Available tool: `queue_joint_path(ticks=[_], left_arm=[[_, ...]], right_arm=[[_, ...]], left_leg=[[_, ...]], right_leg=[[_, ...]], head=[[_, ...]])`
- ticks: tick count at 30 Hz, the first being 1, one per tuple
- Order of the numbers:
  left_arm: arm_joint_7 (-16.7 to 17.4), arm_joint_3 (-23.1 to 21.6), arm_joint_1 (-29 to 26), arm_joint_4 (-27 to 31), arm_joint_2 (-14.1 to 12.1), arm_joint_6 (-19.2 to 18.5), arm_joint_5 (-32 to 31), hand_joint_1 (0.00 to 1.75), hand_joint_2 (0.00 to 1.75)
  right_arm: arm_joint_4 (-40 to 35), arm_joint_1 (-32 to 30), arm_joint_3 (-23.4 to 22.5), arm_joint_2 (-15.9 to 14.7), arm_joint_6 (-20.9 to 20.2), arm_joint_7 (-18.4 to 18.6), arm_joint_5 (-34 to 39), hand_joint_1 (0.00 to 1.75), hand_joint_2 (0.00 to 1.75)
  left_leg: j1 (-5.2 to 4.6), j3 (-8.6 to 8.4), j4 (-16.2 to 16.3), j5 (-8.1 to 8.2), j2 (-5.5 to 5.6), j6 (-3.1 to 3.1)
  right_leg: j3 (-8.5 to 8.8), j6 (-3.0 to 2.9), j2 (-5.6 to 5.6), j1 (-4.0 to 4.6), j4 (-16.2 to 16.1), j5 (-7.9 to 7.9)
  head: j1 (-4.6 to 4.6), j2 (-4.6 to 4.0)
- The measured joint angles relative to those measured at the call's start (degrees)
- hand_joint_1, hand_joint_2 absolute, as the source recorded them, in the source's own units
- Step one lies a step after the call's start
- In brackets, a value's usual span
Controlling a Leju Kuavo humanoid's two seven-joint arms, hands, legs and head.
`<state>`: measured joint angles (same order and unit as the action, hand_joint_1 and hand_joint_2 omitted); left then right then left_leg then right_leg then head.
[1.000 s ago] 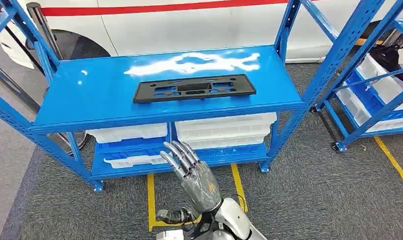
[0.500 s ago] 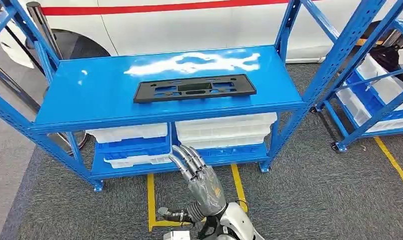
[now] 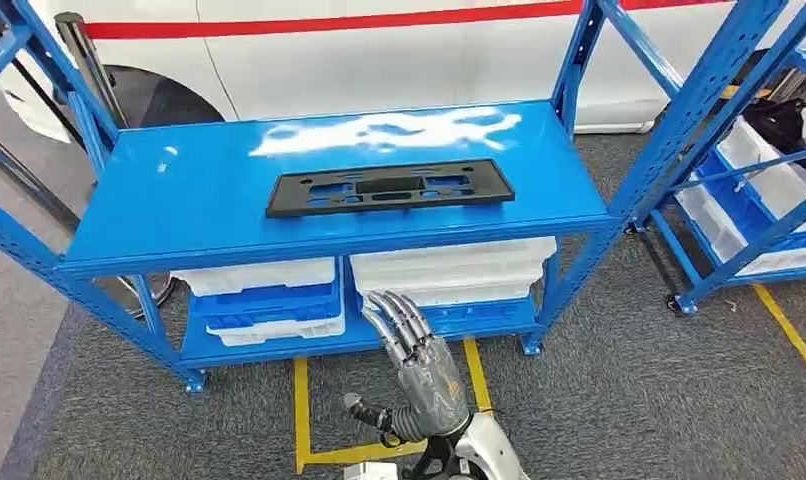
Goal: Take the parts from the cabinet and place them on the table.
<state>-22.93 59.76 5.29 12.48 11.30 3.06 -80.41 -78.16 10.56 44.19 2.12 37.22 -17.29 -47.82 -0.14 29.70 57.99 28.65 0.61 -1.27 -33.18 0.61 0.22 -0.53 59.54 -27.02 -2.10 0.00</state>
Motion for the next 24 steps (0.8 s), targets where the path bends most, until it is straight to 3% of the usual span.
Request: queue_joint_path(ticks=[3,5,6,8,9,10,11,13,14,16,18,20,21,23,24], left_arm=[[0.0,0.0,0.0,0.0,0.0,-0.1,0.0,0.0,0.0],[0.0,-0.1,0.0,0.0,-0.2,-0.2,0.0,0.0,0.0],[0.0,-0.1,0.1,0.0,-0.2,-0.3,0.0,0.0,0.0],[0.0,-0.1,0.0,0.0,-0.2,-0.3,0.0,0.0,0.0],[0.0,-0.1,-0.1,-0.1,-0.2,-0.4,0.0,0.0,0.0],[0.0,-0.1,-0.2,-0.1,-0.2,-0.4,0.0,0.0,0.0],[0.0,-0.1,-0.2,-0.1,-0.2,-0.4,0.0,0.0,0.0],[0.0,-0.1,-0.3,-0.1,-0.2,-0.4,0.0,0.0,0.0],[-0.1,-0.1,-0.3,-0.1,-0.3,-0.4,0.0,0.0,0.0],[-0.1,-0.1,-0.1,-0.1,-0.4,-0.4,0.0,0.0,0.0],[0.0,-0.1,-0.1,-0.1,-0.5,-0.3,0.0,0.0,0.0],[0.0,-0.1,-0.3,-0.1,-0.5,-0.3,0.0,0.0,0.0],[0.0,-0.1,-0.3,-0.1,-0.5,-0.3,0.0,0.0,0.0],[0.0,-0.2,-0.2,-0.1,-0.5,-0.3,0.0,0.0,0.0],[0.0,-0.2,-0.2,-0.1,-0.5,-0.3,0.0,0.0,0.0]], right_arm=[[-0.1,-0.3,-0.1,-0.1,0.1,-0.1,-0.2,0.0,1.75],[-0.2,-0.4,-0.1,-0.1,0.1,-0.3,-0.2,0.0,1.75],[-0.2,-0.4,-0.1,-0.1,0.1,-0.3,-0.3,0.0,1.75],[-0.2,-0.6,-0.1,-0.2,0.0,-0.4,-0.3,0.0,1.75],[-0.2,-0.7,-0.1,-0.2,0.0,-0.5,-0.3,0.0,1.75],[-0.2,-0.8,-0.1,-0.2,0.0,-0.5,-0.3,0.0,1.75],[-0.2,-0.8,-0.1,-0.2,0.0,-0.5,-0.3,0.0,1.75],[-0.2,-0.9,-0.2,-0.2,0.0,-0.5,-0.3,0.0,1.75],[-0.2,-0.9,-0.2,-0.2,0.0,-0.5,-0.3,0.0,1.75],[-0.2,-1.1,-0.5,-0.2,0.0,-0.5,-0.3,0.0,1.75],[-0.2,-1.3,-0.6,-0.2,0.1,-0.5,-0.3,0.0,1.75],[-0.3,-1.4,-0.9,-0.2,0.1,-0.5,-0.3,0.0,1.75],[-0.4,-1.3,-1.0,-0.2,0.1,-0.5,-0.3,0.0,1.75],[-0.4,-1.6,-1.2,-0.2,0.1,-0.5,-0.3,0.0,1.75],[-0.4,-1.8,-1.2,-0.3,0.1,-0.5,-0.3,0.0,1.75]], left_leg=[[0.18,-0.01,-0.5,0.06,-0.1,0.86],[0.28,0.12,0.9,1.22,-0.18,1.54],[0.35,1.76,4.0,2.71,-0.28,1.86],[0.57,7.28,13.6,6.29,-0.29,2.32],[0.59,9.81,17.4,7.01,-0.29,2.39],[0.6,11.27,18.6,6.16,-0.29,2.37],[0.59,11.1,16.5,3.54,-0.29,2.22],[0.56,7.66,7.3,-3.17,-0.29,1.58],[0.38,6.15,2.4,-5.39,-0.29,1.03],[-0.09,4.67,0.8,-3.55,-0.3,0.49],[-0.17,4.83,0.9,-3.28,-0.24,0.19],[0.58,3.64,-0.6,-3.53,-0.3,-0.24],[0.61,3.21,-0.9,-3.36,-0.33,-0.64],[0.58,2.87,-0.8,-2.9,-0.38,-1.04],[0.55,2.67,-0.8,-2.65,-0.36,-1.12]], right_leg=[[-0.33,-1.06,0.33,0.19,0.2,-0.37],[0.64,-1.89,0.16,-0.31,-0.5,-0.49],[0.88,-2.17,0.03,-0.33,-0.5,-0.66],[1.1,-2.51,-0.16,-0.21,-0.5,-1.01],[1.2,-2.62,-0.16,-0.16,-0.5,-1.19],[1.45,-2.61,-0.1,-0.14,-0.5,-1.42],[1.93,-2.57,0.03,-0.12,-0.5,-1.73],[3.2,-2.38,0.14,-0.07,-0.5,-2.52],[3.7,-2.21,0.11,-0.05,-0.5,-2.99],[3.39,-1.47,0.15,0.12,-0.5,-3.35],[3.6,-0.96,-0.01,0.06,-1.1,-3.42],[4.14,-0.19,-0.08,0.13,-0.7,-4.02],[3.14,-0.04,-0.09,0.22,1.5,-5.12],[-2.31,0.31,-0.08,0.13,10.9,-9.14],[-5.24,0.43,-0.08,0.12,15.4,-10.28]], head=[[0.09,0.0],[0.04,0.0],[0.22,0.0],[0.17,0.0],[0.15,0.0],[0.18,0.0],[0.17,0.0],[0.17,0.0],[0.13,0.0],[0.2,0.0],[0.15,0.0],[0.15,0.0],[0.11,0.0],[0.07,0.0],[0.07,0.0]])
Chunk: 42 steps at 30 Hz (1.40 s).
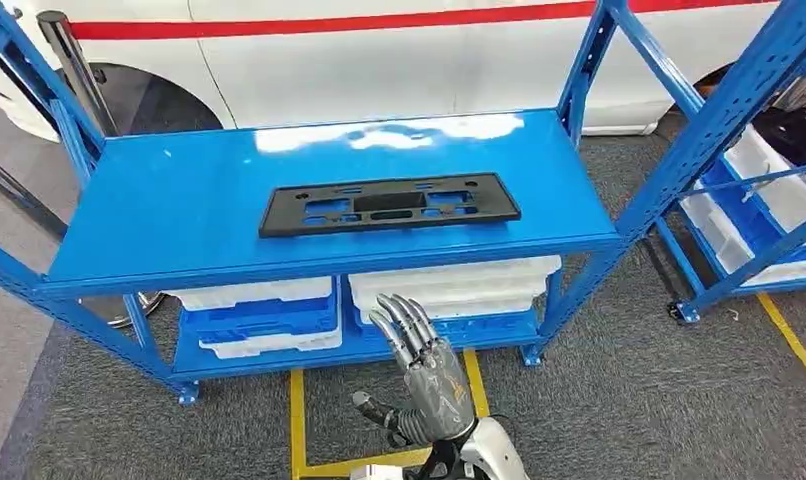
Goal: Take the parts from the cabinet and place them on the table.
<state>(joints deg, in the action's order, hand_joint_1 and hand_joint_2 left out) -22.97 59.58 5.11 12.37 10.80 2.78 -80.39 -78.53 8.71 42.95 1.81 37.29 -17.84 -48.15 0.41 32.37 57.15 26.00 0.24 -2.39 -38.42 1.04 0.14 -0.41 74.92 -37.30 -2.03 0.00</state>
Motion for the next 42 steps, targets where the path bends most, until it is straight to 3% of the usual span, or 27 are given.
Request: queue_joint_path(ticks=[1,2,3,5,6,9,11,12,15,16,17,18,20,21,22,25,27,28,30,31,32,33,35,36,37,40,42], left_arm=[[0.0,0.0,-0.1,0.0,0.0,0.0,0.0,0.0,0.0],[0.0,0.0,-0.1,0.0,0.0,0.0,0.0,0.0,0.0],[0.0,-0.1,-0.2,0.0,0.0,0.0,0.0,0.0,0.0],[0.0,-0.2,-0.1,0.0,0.0,0.0,0.0,0.0,0.0],[0.1,-0.3,-0.1,-0.1,0.0,0.0,0.0,0.0,0.0],[0.2,-0.4,0.0,-0.2,0.0,0.3,0.0,0.0,0.0],[0.1,-0.4,0.2,-0.2,-0.2,0.4,0.0,0.0,0.0],[0.1,-0.5,0.2,-0.2,-0.2,0.4,0.0,0.0,0.0],[0.0,-0.5,0.1,-0.2,-0.2,0.3,0.0,0.0,0.0],[0.0,-0.5,0.0,-0.2,-0.2,0.3,0.0,0.0,0.0],[0.0,-0.5,-0.2,-0.2,-0.2,0.3,0.0,0.0,0.0],[0.1,-0.5,-0.3,-0.2,-0.2,0.4,0.0,0.0,0.0],[0.1,-0.5,-0.4,-0.2,-0.3,0.6,0.0,0.0,0.0],[0.1,-0.5,-0.5,-0.2,-0.4,0.7,0.0,0.0,0.0],[0.1,-0.5,-0.5,-0.2,-0.4,0.8,-0.1,0.0,0.0],[0.2,-0.7,-0.4,-0.2,-0.5,1.0,-0.2,0.0,0.0],[0.1,-0.7,-0.5,-0.2,-0.5,1.1,-0.2,0.0,0.0],[0.2,-0.7,-0.4,-0.2,-0.5,1.1,-0.2,0.0,0.0],[0.2,-0.8,-0.4,-0.2,-0.5,1.0,-0.2,0.0,0.0],[0.2,-0.8,-0.4,-0.2,-0.5,1.0,-0.2,0.0,0.0],[0.2,-0.8,-0.5,-0.2,-0.5,1.0,-0.2,0.0,0.0],[0.2,-0.8,-0.5,-0.2,-0.5,1.0,-0.2,0.0,0.0],[0.2,-0.8,-0.6,-0.2,-0.5,1.0,-0.2,0.0,0.0],[0.2,-0.8,-0.7,-0.3,-0.4,0.9,-0.2,0.0,0.0],[0.2,-0.8,-0.6,-0.5,-0.3,0.8,-0.2,0.0,0.0],[0.2,-0.8,-0.5,-0.5,-0.3,0.8,-0.1,0.0,0.0],[0.3,-0.8,-0.4,-0.5,-0.4,0.8,-0.1,0.0,0.0]], right_arm=[[0.0,-0.2,-0.1,0.0,0.0,0.0,0.0,0.0,1.75],[0.0,-0.3,-0.2,-0.1,0.0,0.0,0.0,0.0,1.75],[0.0,-0.3,-0.2,-0.1,0.0,0.0,0.0,0.0,1.75],[0.0,-0.3,-0.3,-0.1,0.0,0.0,0.0,0.0,1.75],[0.1,-0.3,-0.4,-0.1,0.0,0.0,0.0,0.0,1.75],[0.1,-0.5,-0.7,-0.1,0.0,-0.2,-0.2,0.0,1.75],[-0.1,-0.5,-1.0,-0.1,0.2,-0.3,-0.4,0.0,1.75],[-0.1,-0.5,-1.1,-0.1,0.2,-0.4,-0.5,0.0,1.75],[-0.2,-0.9,-1.5,-0.1,0.8,-0.4,-0.6,0.0,1.75],[-0.2,-1.2,-1.6,-0.1,1.0,-0.4,-0.7,0.0,1.75],[-0.2,-1.5,-1.8,-0.1,1.1,-0.4,-0.8,0.0,1.75],[-0.2,-1.8,-1.9,-0.1,1.3,-0.5,-0.9,0.0,1.75],[-0.4,-2.2,-2.3,-0.1,1.7,-0.5,-0.9,0.0,1.75],[-0.5,-2.3,-2.6,-0.1,1.9,-0.5,-0.9,0.0,1.75],[-0.7,-2.4,-2.9,-0.1,2.1,-0.6,-1.0,0.0,1.75],[-1.6,-2.6,-3.5,-0.2,2.3,-0.9,-1.4,0.0,1.75],[-2.3,-2.6,-3.9,-0.3,2.3,-1.0,-1.8,0.0,1.75],[-2.6,-2.6,-4.0,-0.3,2.4,-1.0,-2.1,0.0,1.75],[-2.9,-2.8,-4.4,-0.5,2.5,-1.0,-2.9,0.0,1.75],[-2.9,-2.9,-4.6,-0.6,2.5,-1.0,-3.1,0.0,1.75],[-3.1,-3.1,-4.7,-0.8,2.6,-0.8,-3.3,0.0,1.75],[-3.4,-3.1,-4.8,-0.9,2.6,-0.7,-3.5,0.0,1.75],[-3.9,-3.1,-5.1,-1.1,2.6,-0.7,-3.9,0.0,1.75],[-4.1,-3.1,-5.1,-1.1,2.6,-0.6,-4.0,0.0,1.75],[-4.2,-3.1,-5.2,-1.2,2.6,-0.5,-4.0,0.0,1.75],[-4.7,-3.2,-5.2,-1.4,2.7,-0.2,-4.2,0.0,1.75],[-5.1,-3.2,-5.4,-1.4,2.7,-0.2,-4.5,0.0,1.75]], left_leg=[[-0.01,-0.3,0.0,0.26,0.04,0.02],[-0.01,-0.78,0.0,0.6,0.1,0.05],[-0.01,-1.4,0.0,1.0,0.15,0.11],[-0.02,-2.72,0.1,1.94,0.24,0.45],[-0.32,-2.87,0.1,2.33,0.24,0.77],[-0.31,-2.8,0.1,2.66,0.25,1.67],[-0.28,-3.15,0.3,3.47,0.21,2.32],[-0.31,-2.47,2.2,4.33,0.1,2.67],[0.17,5.16,15.5,9.46,0.09,3.48],[0.24,7.45,18.6,9.62,0.09,3.61],[0.29,8.1,18.4,8.05,0.08,3.65],[0.33,7.45,15.6,5.34,0.08,3.61],[0.34,3.67,5.6,-1.55,0.06,3.21],[0.21,2.47,2.7,-2.16,0.05,2.86],[-0.18,1.84,1.5,-1.43,0.05,2.6],[-0.31,2.02,1.3,-0.7,0.09,1.64],[0.21,0.9,0.3,-0.71,0.06,0.89],[0.21,0.6,0.3,-0.42,0.0,0.39],[0.09,0.13,0.3,0.1,-0.05,-0.09],[0.05,-0.15,0.3,0.38,-0.04,-0.16],[0.02,-0.55,0.3,0.71,0.02,-0.15],[0.01,-1.14,0.3,1.11,0.11,-0.13],[-0.08,-2.56,0.4,2.06,0.21,0.17],[-0.07,-2.54,0.4,2.56,0.19,0.38],[-0.52,-2.8,0.8,3.01,0.18,0.83],[-0.22,-2.82,0.4,3.25,0.11,1.62],[-0.13,-3.09,1.2,4.07,0.09,2.38]], right_leg=[[-1.82,0.05,0.0,0.0,2.1,0.38],[-2.17,0.04,-0.01,-0.01,1.1,2.49],[-1.09,-0.06,-0.01,-0.01,-2.6,5.78],[3.04,-0.58,-0.02,0.04,-13.4,12.54],[3.88,-0.87,0.0,0.38,-14.6,11.55],[4.04,-1.61,0.26,0.51,-15.5,11.26],[4.91,-2.23,0.23,-0.17,-16.4,11.22],[5.4,-2.61,0.15,-0.23,-16.7,10.97],[5.95,-3.02,-0.1,-0.24,-16.6,10.35],[6.21,-2.99,-0.08,-0.25,-16.6,10.07],[6.61,-2.94,0.0,-0.27,-16.6,9.77],[7.14,-2.81,0.1,-0.29,-16.6,9.41],[8.45,-2.46,0.15,-0.3,-16.6,8.52],[8.38,-2.15,0.13,-0.26,-16.6,8.13],[8.25,-1.71,0.25,0.04,-16.4,7.9],[8.39,-0.92,0.16,-0.01,-16.9,7.74],[8.38,-0.28,0.12,-0.05,-15.3,6.72],[6.52,-0.22,0.08,-0.04,-12.0,5.1],[0.88,-0.02,0.07,-0.09,-2.4,1.47],[-1.56,0.04,0.07,-0.12,1.0,0.94],[-2.84,0.04,0.07,-0.14,1.9,2.0],[-2.55,-0.05,0.07,-0.15,-0.1,4.52],[1.03,-0.65,0.07,-0.07,-10.0,11.46],[2.43,-1.14,0.03,0.16,-14.4,13.39],[2.89,-1.31,0.03,0.53,-15.0,12.45],[2.99,-1.71,0.32,0.6,-15.4,11.94],[4.14,-2.14,0.34,-0.07,-16.4,11.81]], head=[[0.02,0.0],[0.0,0.0],[0.02,0.0],[0.0,0.0],[0.0,0.0],[0.0,0.0],[0.04,0.0],[0.17,0.0],[0.22,0.0],[0.26,0.0],[0.24,0.0],[0.26,0.0],[0.24,0.0],[0.17,0.0],[0.26,0.0],[0.2,0.0],[0.11,0.0],[0.13,0.0],[0.13,0.0],[0.11,0.0],[0.13,0.0],[0.11,0.0],[0.11,0.0],[0.07,0.0],[0.18,0.0],[0.18,0.0],[0.16,0.0]])
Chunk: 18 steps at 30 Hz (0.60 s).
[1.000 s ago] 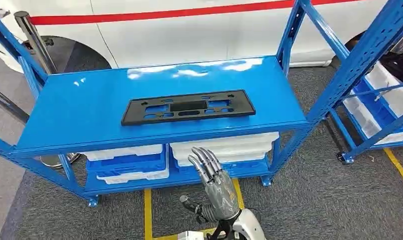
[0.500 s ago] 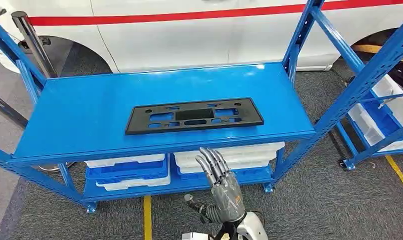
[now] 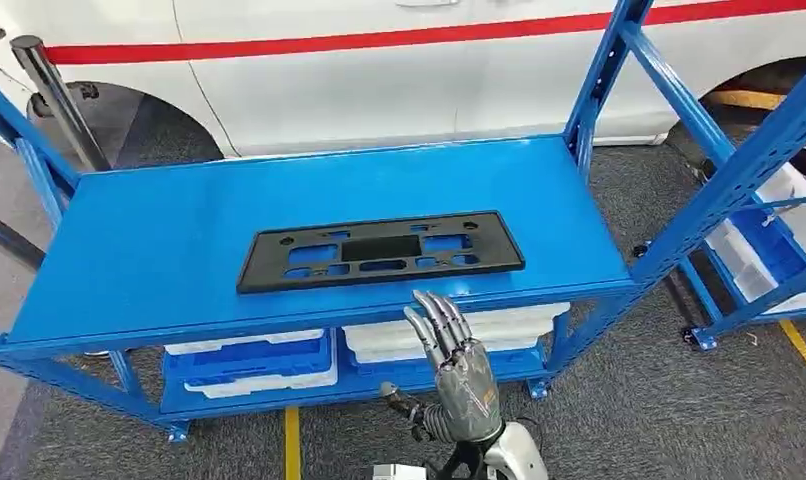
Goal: Take the parts from the cabinet and place them on the table.
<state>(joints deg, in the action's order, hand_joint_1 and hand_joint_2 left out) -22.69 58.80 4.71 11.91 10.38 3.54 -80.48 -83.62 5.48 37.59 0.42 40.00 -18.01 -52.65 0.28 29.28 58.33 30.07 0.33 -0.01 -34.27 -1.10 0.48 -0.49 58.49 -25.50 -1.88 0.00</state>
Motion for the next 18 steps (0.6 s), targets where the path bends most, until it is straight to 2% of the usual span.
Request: queue_joint_path(ticks=[1,3,4,5,6,7,8,9,10,18], left_arm=[[0.0,0.0,0.0,0.0,0.0,0.0,0.0,0.0,0.0],[0.0,0.0,0.1,0.0,0.0,0.0,0.1,0.0,0.0],[0.0,0.0,0.0,0.0,0.0,0.0,0.1,0.0,0.0],[0.0,0.0,-0.1,0.0,0.0,0.0,0.1,0.0,0.0],[0.0,0.0,-0.2,0.0,0.0,0.0,0.1,0.0,0.0],[0.0,0.0,-0.2,0.0,0.0,0.0,0.1,0.0,0.0],[0.0,0.0,-0.2,0.0,-0.1,0.0,0.1,0.0,0.0],[0.0,0.0,-0.2,0.0,-0.1,0.0,0.1,0.0,0.0],[0.0,0.0,-0.2,0.0,-0.1,0.0,0.1,0.0,0.0],[0.0,0.0,-0.2,0.0,-0.1,0.0,0.1,0.0,0.0]], right_arm=[[-0.1,0.2,0.0,0.0,0.0,0.0,-0.1,0.0,1.75],[-0.3,0.2,-0.1,0.0,0.0,0.0,-0.2,0.0,1.75],[-0.3,0.2,-0.2,0.0,0.0,0.0,-0.2,0.0,1.75],[-0.3,0.2,-0.2,0.0,0.0,0.0,-0.2,0.0,1.75],[-0.4,0.2,-0.2,0.0,0.0,0.0,-0.2,0.0,1.75],[-0.4,0.2,-0.2,0.0,0.0,0.0,-0.2,0.0,1.75],[-0.5,0.2,-0.2,0.0,0.0,0.0,-0.2,0.0,1.75],[-0.5,0.2,-0.2,0.0,0.0,0.0,-0.2,0.0,1.75],[-0.5,0.3,-0.2,0.0,0.0,0.0,-0.2,0.0,1.75],[-0.5,0.3,-0.2,0.0,0.0,0.0,-0.2,0.0,1.75]], left_leg=[[0.01,1.1,2.5,1.22,-0.03,0.27],[0.37,6.65,12.2,5.15,-0.04,0.87],[0.46,9.26,16.3,6.09,-0.04,1.08],[0.52,10.72,17.8,5.5,-0.04,1.16],[0.6,10.78,16.4,3.38,-0.05,1.23],[0.64,9.7,12.8,0.31,-0.06,1.21],[0.68,7.48,7.1,-3.61,-0.09,1.08],[0.67,5.68,1.9,-6.18,-0.15,0.84],[0.19,4.99,1.4,-4.92,-0.13,0.59],[0.19,4.99,1.4,-4.92,-0.13,0.59]], right_leg=[[0.46,-0.44,-0.18,-0.09,-0.1,-0.28],[1.05,-0.65,-0.35,-0.12,-0.1,-0.9],[1.33,-0.67,-0.37,-0.12,-0.1,-1.22],[1.68,-0.64,-0.3,-0.17,0.0,-1.53],[2.19,-0.55,-0.19,-0.21,0.0,-1.89],[2.79,-0.39,-0.09,-0.25,0.0,-2.31],[3.58,-0.18,-0.07,-0.29,0.1,-2.84],[4.22,0.08,-0.1,-0.31,0.1,-3.39],[4.05,0.56,-0.12,0.0,0.1,-3.74],[4.05,0.56,-0.12,0.0,0.1,-3.74]], head=[[0.24,0.0],[0.24,0.0],[0.19,0.0],[0.24,0.0],[0.22,0.0],[0.22,0.0],[0.24,0.0],[0.22,0.0],[0.19,0.0],[0.19,0.0]])
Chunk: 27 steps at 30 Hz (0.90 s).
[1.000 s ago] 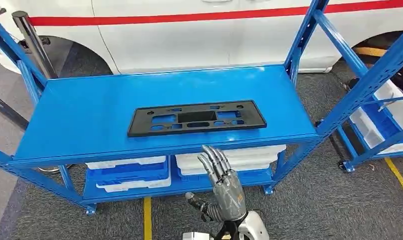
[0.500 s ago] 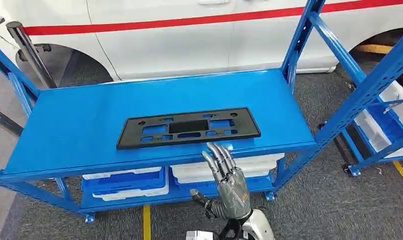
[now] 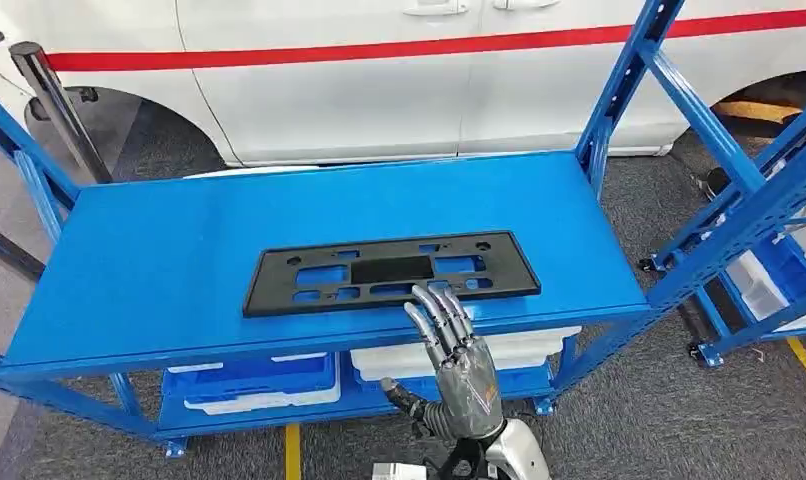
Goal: Take the parts from the cabinet and place them on the table.
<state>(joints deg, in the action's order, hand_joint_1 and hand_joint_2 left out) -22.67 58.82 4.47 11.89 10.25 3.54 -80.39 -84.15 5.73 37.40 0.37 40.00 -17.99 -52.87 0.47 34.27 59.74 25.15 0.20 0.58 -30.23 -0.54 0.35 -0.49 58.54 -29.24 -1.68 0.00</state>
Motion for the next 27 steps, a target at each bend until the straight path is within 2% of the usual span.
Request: queue_joint_path(ticks=[2,3,4,5,6,7,9,11,13,14,15,16,17,19,20,21,22,24,25,26,27], left_arm=[[0.0,0.0,0.0,0.0,0.0,0.0,0.0,0.0,0.0],[0.0,0.0,0.3,0.0,0.0,0.0,0.0,0.0,0.0],[0.0,0.0,0.2,0.0,-0.1,0.0,0.0,0.0,0.0],[0.0,0.0,0.3,0.0,-0.1,0.0,0.0,0.0,0.0],[0.0,0.0,0.3,0.0,-0.1,0.0,0.0,0.0,0.0],[0.0,0.0,0.3,0.0,-0.1,0.0,0.0,0.0,0.0],[0.0,0.0,0.3,0.0,0.0,0.0,0.0,0.0,0.0],[0.0,0.0,0.4,-0.1,0.0,-0.1,0.0,0.0,0.0],[0.0,0.0,0.5,-0.1,0.0,-0.1,0.0,0.0,0.0],[0.0,0.0,0.6,-0.1,0.0,-0.1,0.0,0.0,0.0],[0.0,0.0,0.8,-0.1,-0.1,-0.1,0.0,0.0,0.0],[0.0,0.0,0.8,-0.1,-0.1,-0.1,0.1,0.0,0.0],[0.0,0.0,0.8,-0.1,-0.1,-0.1,0.2,0.0,0.0],[0.5,0.0,0.7,-0.1,-0.1,0.1,0.2,0.0,0.0],[0.6,0.0,0.6,-0.1,-0.1,0.0,0.2,0.0,0.0],[0.7,0.0,0.5,-0.1,-0.1,0.0,0.3,0.0,0.0],[0.7,0.0,0.4,-0.1,-0.1,-0.1,0.4,0.0,0.0],[0.7,0.0,0.4,-0.1,-0.1,-0.1,0.5,0.0,0.0],[0.7,0.0,0.4,-0.1,-0.1,-0.1,0.5,0.0,0.0],[0.8,0.0,0.4,-0.1,-0.1,-0.1,0.5,0.0,0.0],[0.8,0.0,0.7,-0.1,0.0,-0.1,0.5,0.0,0.0]], right_arm=[[0.0,0.0,0.0,0.0,0.0,0.0,0.0,0.0,1.75],[-0.1,0.0,-0.1,0.0,0.0,0.0,0.0,0.0,1.75],[-0.9,0.2,-0.4,0.0,0.0,0.2,-0.4,0.0,1.75],[-0.9,-0.1,-0.6,-0.4,0.0,0.3,-0.7,0.0,1.75],[-0.9,-0.1,-0.6,-0.5,0.0,0.3,-0.9,0.0,1.75],[-0.9,-0.1,-0.6,-0.5,0.0,0.3,-0.9,0.0,1.75],[-0.9,0.0,-0.6,-0.6,0.0,0.4,-0.9,0.0,1.75],[-0.9,0.0,-0.6,-0.6,0.0,0.5,-0.9,0.0,1.75],[-0.9,0.1,-0.6,-0.7,0.0,0.5,-1.0,0.0,1.75],[-0.9,0.1,-0.6,-0.7,0.0,0.6,-1.0,0.0,1.75],[-1.1,0.0,-0.6,-0.7,0.0,0.7,-1.1,0.0,1.75],[-1.2,0.1,-0.6,-0.7,0.0,0.8,-1.1,0.0,1.75],[-1.2,0.1,-0.6,-0.7,0.0,0.9,-1.2,0.0,1.75],[-1.2,-0.1,-0.6,-0.8,0.0,1.1,-1.4,0.0,1.75],[-1.2,-0.1,-0.6,-0.9,0.0,1.2,-1.4,0.0,1.75],[-1.2,-0.2,-0.6,-0.9,0.0,1.2,-1.5,0.0,1.75],[-1.2,-0.2,-0.6,-0.9,0.0,1.3,-1.6,0.0,1.75],[-1.3,-0.2,-0.6,-0.9,0.0,1.3,-1.7,0.0,1.75],[-1.3,-0.2,-0.6,-0.9,0.0,1.3,-1.7,0.0,1.75],[-1.3,-0.2,-0.6,-0.9,0.0,1.3,-1.7,0.0,1.75],[-1.3,-0.2,-0.7,-0.9,0.0,1.3,-1.7,0.0,1.75]], left_leg=[[-0.07,-0.45,-0.6,0.01,-0.01,-0.08],[-0.05,-0.53,-1.0,0.41,0.0,-0.63],[0.24,-1.78,-2.2,0.86,-0.02,-2.61],[0.06,-2.71,-2.1,1.84,-0.02,-3.18],[0.05,-3.18,-2.1,2.18,0.05,-3.11],[0.04,-3.81,-2.1,2.62,0.14,-3.03],[0.02,-5.36,-2.1,3.69,0.22,-2.65],[-0.34,-5.4,-1.8,4.54,0.3,-1.89],[-0.25,-5.55,-2.4,4.68,0.15,-1.42],[-0.28,-5.81,-2.5,4.82,0.1,-1.17],[-0.18,-6.24,-2.3,5.38,0.09,-0.77],[-0.18,-5.81,-0.7,6.09,0.06,-0.44],[-0.07,-3.98,2.8,7.85,0.06,-0.16],[0.22,1.39,11.9,11.46,0.05,0.29],[0.26,3.75,15.2,11.85,0.05,0.46],[0.3,4.59,15.4,10.67,0.05,0.53],[0.34,4.12,12.9,8.04,0.04,0.5],[0.34,0.56,3.4,1.62,0.02,0.2],[0.3,-0.83,-0.5,0.46,-0.02,-0.15],[-0.09,-1.31,-1.3,1.02,0.02,-0.4],[0.07,-1.28,-1.4,0.76,0.15,-0.69]], right_leg=[[0.05,0.14,0.06,-0.02,0.1,-0.09],[-0.13,0.4,0.05,-0.03,0.1,-0.09],[-1.5,1.78,-0.12,-0.21,4.1,-2.64],[-10.27,2.11,-0.13,-0.27,17.5,-6.14],[-10.82,2.09,-0.14,-0.27,17.1,-4.49],[-10.13,1.96,-0.14,-0.27,14.1,-1.58],[-6.33,1.34,-0.14,-0.2,3.9,5.13],[-4.65,0.82,-0.15,0.3,0.7,4.17],[-4.87,0.31,0.06,0.37,1.1,3.77],[-4.77,0.12,0.11,0.35,0.8,3.67],[-4.05,-0.23,0.09,-0.27,0.1,3.72],[-3.56,-0.5,-0.03,-0.28,-0.1,3.58],[-3.31,-0.82,-0.21,-0.29,-0.2,3.39],[-2.99,-1.02,-0.29,-0.24,-0.1,2.96],[-2.82,-1.02,-0.27,-0.24,-0.1,2.71],[-2.58,-1.01,-0.17,-0.26,0.0,2.49],[-2.21,-0.94,-0.04,-0.27,0.0,2.21],[-1.24,-0.61,0.03,-0.28,0.1,1.56],[-1.06,-0.33,0.0,-0.28,0.0,1.26],[-1.09,0.05,0.08,0.13,0.3,1.02],[-1.18,0.23,0.05,0.16,0.2,1.06]], head=[[0.0,0.0],[0.02,0.0],[-0.09,0.0],[-0.13,0.0],[-0.11,0.0],[-0.11,0.0],[-0.11,0.0],[-0.15,0.0],[-0.13,0.0],[-0.11,0.0],[-0.09,0.0],[-0.07,0.0],[0.04,0.0],[0.0,0.0],[0.02,0.0],[0.0,0.0],[0.02,0.0],[0.02,0.0],[-0.02,0.0],[0.0,0.0],[-0.02,0.0]])
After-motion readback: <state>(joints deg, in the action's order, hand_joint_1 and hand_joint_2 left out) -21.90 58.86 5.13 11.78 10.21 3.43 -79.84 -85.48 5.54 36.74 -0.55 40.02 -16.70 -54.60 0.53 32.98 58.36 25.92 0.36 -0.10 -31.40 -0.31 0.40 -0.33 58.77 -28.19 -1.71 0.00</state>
